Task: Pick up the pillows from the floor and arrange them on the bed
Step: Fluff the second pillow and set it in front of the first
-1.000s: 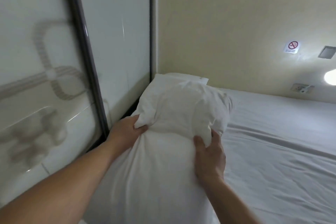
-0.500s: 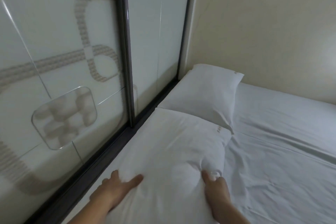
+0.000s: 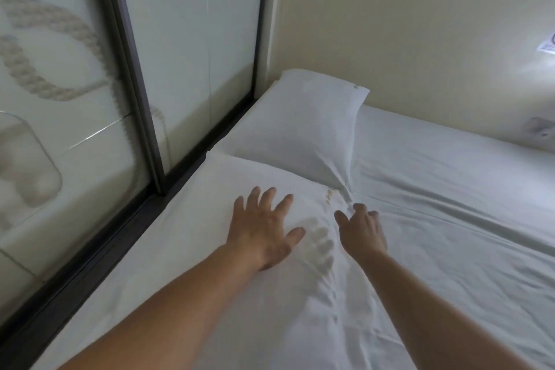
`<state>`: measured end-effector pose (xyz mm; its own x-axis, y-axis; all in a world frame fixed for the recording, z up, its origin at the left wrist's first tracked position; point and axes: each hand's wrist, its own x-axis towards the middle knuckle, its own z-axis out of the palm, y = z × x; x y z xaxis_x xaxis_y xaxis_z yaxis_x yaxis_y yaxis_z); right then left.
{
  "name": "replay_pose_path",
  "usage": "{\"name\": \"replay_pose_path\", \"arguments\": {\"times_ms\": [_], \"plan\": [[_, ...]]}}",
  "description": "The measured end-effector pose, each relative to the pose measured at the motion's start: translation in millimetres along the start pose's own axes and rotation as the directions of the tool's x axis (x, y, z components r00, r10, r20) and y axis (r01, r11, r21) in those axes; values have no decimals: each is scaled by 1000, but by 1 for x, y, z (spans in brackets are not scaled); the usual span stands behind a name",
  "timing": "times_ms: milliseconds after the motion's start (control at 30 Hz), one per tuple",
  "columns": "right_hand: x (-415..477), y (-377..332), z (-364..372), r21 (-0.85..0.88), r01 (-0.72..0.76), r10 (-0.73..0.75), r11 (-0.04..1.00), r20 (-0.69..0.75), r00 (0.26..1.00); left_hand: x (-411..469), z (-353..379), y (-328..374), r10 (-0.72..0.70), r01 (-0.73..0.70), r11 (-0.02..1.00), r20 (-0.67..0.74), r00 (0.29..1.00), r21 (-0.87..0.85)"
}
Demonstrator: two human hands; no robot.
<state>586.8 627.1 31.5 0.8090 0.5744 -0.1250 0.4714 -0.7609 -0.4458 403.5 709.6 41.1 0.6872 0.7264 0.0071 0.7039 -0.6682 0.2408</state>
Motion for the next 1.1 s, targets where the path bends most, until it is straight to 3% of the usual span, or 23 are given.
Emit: {"name": "replay_pose_path", "arguments": {"times_ms": [133,400,633,933,1100], "plan": [[59,-7,-12,-249,124,-130,960,-6,992,58,11,26,50,-56,993,60,997,106],[149,-15,33,-435,170,-197,884,-17,980,110,52,18,31,-47,993,139,990,113],[174,-9,43,-720,196,-278,665,4,961,114,66,20,62,-76,995,197,979,67],[180,34,7,-714,40,-180,699,-122,976,108,68,17,85,-99,992,161,983,83],[166,3,25,-651,143,-239,746,-61,969,103,65,20,73,-89,992,162,984,94]]}}
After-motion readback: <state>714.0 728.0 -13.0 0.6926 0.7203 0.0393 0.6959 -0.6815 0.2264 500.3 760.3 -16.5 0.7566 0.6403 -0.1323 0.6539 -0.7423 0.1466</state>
